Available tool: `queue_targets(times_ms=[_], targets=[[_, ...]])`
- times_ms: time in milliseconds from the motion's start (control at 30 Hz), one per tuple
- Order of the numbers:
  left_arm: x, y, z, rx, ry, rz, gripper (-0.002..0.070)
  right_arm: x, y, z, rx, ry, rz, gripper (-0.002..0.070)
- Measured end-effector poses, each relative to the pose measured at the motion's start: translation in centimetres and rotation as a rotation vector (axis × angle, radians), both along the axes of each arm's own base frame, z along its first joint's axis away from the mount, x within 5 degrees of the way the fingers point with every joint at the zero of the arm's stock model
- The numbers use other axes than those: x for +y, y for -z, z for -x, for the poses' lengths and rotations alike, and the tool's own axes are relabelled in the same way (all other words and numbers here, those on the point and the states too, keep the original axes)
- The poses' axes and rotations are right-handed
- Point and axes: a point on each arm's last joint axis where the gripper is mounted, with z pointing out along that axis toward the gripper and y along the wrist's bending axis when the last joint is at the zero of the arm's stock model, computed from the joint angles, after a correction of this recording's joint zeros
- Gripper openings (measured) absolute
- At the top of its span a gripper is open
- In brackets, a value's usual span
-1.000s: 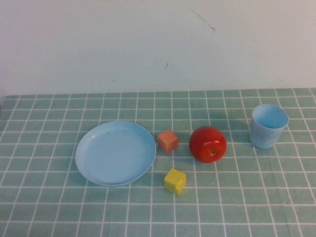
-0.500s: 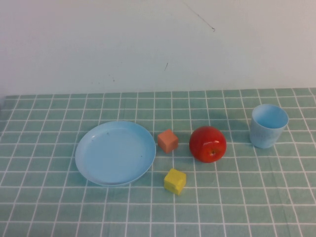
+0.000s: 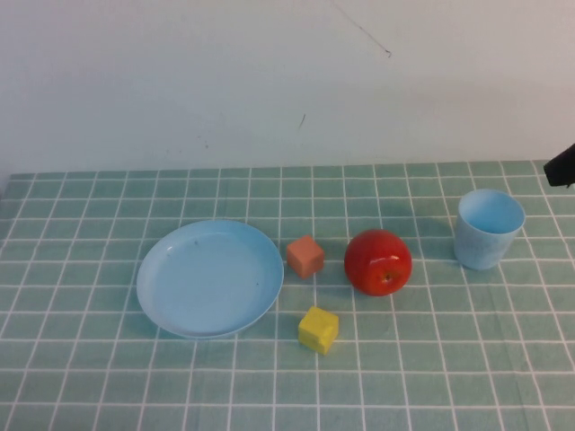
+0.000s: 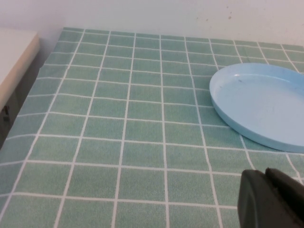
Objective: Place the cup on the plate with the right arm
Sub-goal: Pick up the cup from the table
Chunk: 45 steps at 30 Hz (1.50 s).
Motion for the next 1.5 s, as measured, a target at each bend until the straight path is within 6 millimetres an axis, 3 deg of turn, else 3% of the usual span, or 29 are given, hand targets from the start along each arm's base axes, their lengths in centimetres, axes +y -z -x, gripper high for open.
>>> queue_targets(times_ms=[133, 333, 433, 500, 633, 833, 1233, 1300, 1433, 1500], targets=[[0.0, 0.0, 0.0, 0.000, 0.000, 0.000, -0.0003, 0.6, 0.9, -2.5, 0.028, -0.083, 0.008, -0.0003], [0.0, 0.0, 0.0, 0.000, 0.000, 0.000, -0.0003, 3.7, 2.2, -5.2, 0.063, -0.220, 0.054, 0.0011], [0.0, 0.0, 0.0, 0.000, 0.000, 0.000, -0.0003, 5.4, 2.9, -6.3, 0.079, -0.254, 0.126, 0.0087], [0.0, 0.0, 0.0, 0.000, 0.000, 0.000, -0.0003, 6.2, 3.6, -7.0, 0.103, -0.244, 0.191, 0.0176], [0.0, 0.0, 0.0, 0.000, 0.000, 0.000, -0.0003, 6.6, 5.0, -8.4, 0.146, -0.189, 0.295, 0.0316], [0.0, 0.0, 0.0, 0.000, 0.001, -0.002, -0.0003, 6.4, 7.6, -9.6, 0.200, -0.170, 0.339, 0.0358], [0.0, 0.0, 0.0, 0.000, 0.001, -0.002, -0.0003, 6.7, 12.4, -11.5, 0.233, -0.159, 0.347, 0.0340], [0.0, 0.0, 0.0, 0.000, 0.001, -0.002, -0.0003, 6.7, 13.1, -11.7, 0.243, -0.164, 0.349, 0.0290], [0.0, 0.0, 0.0, 0.000, 0.001, -0.002, -0.0003, 6.7, 13.7, -11.7, 0.269, -0.161, 0.353, 0.0085], [0.0, 0.0, 0.0, 0.000, 0.001, -0.002, -0.0003, 6.6, 13.5, -11.7, 0.260, -0.160, 0.365, 0.0048]])
